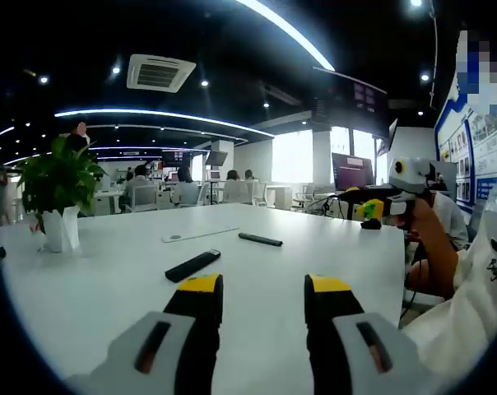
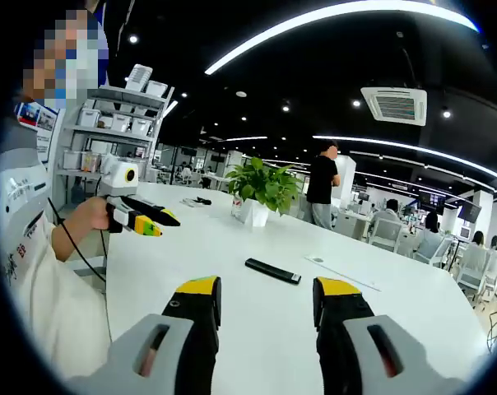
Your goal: Pflip the remote and laser pointer to the front side, press the buttons, and align them neatly on the table
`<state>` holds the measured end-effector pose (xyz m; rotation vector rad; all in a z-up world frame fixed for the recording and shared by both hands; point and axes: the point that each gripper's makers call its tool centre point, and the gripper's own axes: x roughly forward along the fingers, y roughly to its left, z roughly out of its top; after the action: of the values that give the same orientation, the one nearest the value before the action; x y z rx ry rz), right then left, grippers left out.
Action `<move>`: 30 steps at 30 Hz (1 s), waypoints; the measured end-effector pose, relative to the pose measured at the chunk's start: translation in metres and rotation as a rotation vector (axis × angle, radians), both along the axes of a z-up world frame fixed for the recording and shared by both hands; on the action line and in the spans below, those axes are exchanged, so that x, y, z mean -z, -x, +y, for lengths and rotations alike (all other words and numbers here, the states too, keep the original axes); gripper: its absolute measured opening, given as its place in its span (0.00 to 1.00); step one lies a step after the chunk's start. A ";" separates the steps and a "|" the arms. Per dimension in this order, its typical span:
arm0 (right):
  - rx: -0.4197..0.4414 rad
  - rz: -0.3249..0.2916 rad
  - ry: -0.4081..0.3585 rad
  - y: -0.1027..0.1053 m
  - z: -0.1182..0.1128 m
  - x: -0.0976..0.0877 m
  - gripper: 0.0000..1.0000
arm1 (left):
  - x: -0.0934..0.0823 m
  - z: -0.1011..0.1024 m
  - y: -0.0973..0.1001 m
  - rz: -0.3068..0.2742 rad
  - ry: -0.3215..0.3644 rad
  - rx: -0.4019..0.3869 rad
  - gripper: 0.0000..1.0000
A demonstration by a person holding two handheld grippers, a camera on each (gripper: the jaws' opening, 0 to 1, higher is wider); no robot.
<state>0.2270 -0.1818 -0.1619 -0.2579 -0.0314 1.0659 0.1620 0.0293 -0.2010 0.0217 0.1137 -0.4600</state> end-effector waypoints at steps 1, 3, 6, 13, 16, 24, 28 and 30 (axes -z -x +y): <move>-0.001 -0.001 0.003 0.000 0.001 0.001 0.47 | 0.000 0.001 0.000 0.001 -0.002 -0.004 0.41; -0.002 -0.009 0.019 0.001 0.002 0.002 0.47 | 0.000 0.003 0.000 -0.001 -0.002 -0.007 0.41; -0.005 -0.023 0.043 0.002 0.003 0.004 0.47 | -0.001 0.007 -0.001 -0.001 0.003 -0.034 0.43; -0.016 -0.029 0.067 0.004 0.005 0.007 0.47 | -0.002 0.008 -0.007 -0.005 -0.012 -0.045 0.44; -0.017 -0.032 0.085 0.002 0.004 0.010 0.46 | 0.003 0.010 -0.016 0.005 -0.022 -0.051 0.48; -0.005 -0.037 0.088 0.003 -0.008 0.006 0.46 | -0.002 0.002 -0.012 -0.012 -0.037 -0.027 0.44; 0.002 -0.037 0.069 0.001 -0.012 0.002 0.46 | 0.002 0.009 -0.011 0.022 -0.012 -0.038 0.44; 0.001 -0.036 0.075 0.001 -0.011 0.003 0.46 | 0.002 0.007 -0.011 0.021 -0.008 -0.021 0.44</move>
<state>0.2262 -0.1931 -0.1653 -0.3444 -0.0236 1.0622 0.1729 0.0367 -0.2033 0.0230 0.1367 -0.4391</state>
